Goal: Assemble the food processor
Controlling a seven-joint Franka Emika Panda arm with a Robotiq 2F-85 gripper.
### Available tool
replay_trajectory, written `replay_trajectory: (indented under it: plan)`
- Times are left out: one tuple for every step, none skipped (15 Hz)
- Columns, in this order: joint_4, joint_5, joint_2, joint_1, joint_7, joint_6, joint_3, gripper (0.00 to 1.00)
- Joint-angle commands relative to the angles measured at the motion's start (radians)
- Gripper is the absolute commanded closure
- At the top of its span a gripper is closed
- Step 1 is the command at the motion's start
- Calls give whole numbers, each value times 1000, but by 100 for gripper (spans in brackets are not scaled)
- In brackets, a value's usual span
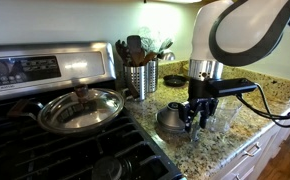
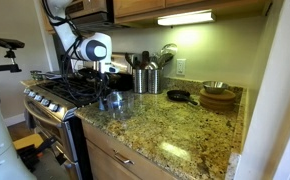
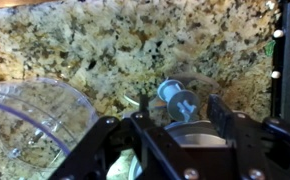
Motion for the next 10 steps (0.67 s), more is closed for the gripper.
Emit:
replay_trajectory:
  plan:
    - [-6, -20, 0, 21, 36, 26, -20, 69]
    - [-5, -17, 0, 21, 34, 26, -20, 75]
    - [-4, -17, -1, 20, 32, 26, -19, 82]
    - [-3, -14, -1, 19, 27, 24, -19, 88]
    - [-2, -15, -3, 18, 28, 21, -20, 92]
    - [-4, -16, -9, 18, 28, 19, -21, 87]
    - [-8, -10, -18, 17, 20, 14, -18, 87]
    - [-12, -4, -33, 17, 17, 4, -15, 87]
    - [-14, 13, -44, 15, 2, -8, -9, 87]
    - [-20, 35, -65, 12, -14, -13, -2, 87]
